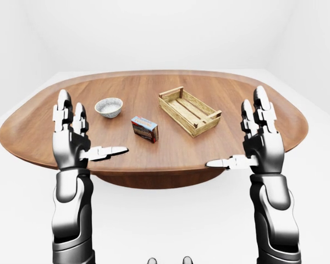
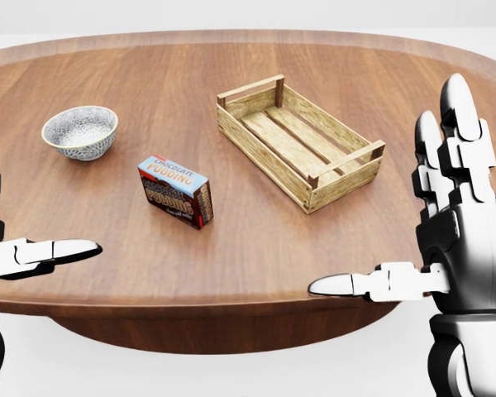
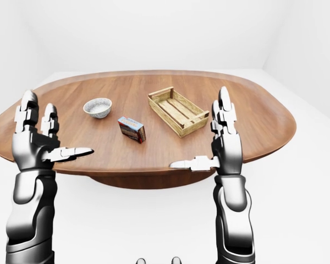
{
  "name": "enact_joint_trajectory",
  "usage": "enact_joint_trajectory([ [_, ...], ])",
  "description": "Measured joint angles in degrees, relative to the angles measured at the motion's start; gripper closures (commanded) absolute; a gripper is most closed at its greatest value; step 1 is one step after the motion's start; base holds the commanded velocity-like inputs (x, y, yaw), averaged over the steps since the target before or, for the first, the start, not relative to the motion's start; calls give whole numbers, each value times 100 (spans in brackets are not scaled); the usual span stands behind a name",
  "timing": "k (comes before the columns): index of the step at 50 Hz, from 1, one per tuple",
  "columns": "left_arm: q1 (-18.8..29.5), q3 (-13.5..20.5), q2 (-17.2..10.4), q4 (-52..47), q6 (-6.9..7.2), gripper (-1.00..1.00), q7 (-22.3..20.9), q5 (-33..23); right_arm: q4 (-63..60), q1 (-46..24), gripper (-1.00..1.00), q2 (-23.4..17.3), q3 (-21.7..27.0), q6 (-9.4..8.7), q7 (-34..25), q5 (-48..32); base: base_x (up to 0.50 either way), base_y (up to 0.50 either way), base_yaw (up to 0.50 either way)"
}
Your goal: Pick up the chocolate pudding and put it in the tray.
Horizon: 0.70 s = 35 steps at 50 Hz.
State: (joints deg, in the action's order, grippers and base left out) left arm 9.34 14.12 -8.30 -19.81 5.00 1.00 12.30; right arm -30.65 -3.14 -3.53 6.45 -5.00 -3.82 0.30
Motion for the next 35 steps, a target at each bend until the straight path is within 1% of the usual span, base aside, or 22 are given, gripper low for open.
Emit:
enact_joint_trajectory([
  [17,43,99,-60,-326,0,-100,71,144,-124,-43,-100,14,2,0,-48,-135,50,0,0],
  [35,34,104,-53,-349,0,-100,74,147,-134,-44,-100,21,3,0,-60,-146,50,0,0],
])
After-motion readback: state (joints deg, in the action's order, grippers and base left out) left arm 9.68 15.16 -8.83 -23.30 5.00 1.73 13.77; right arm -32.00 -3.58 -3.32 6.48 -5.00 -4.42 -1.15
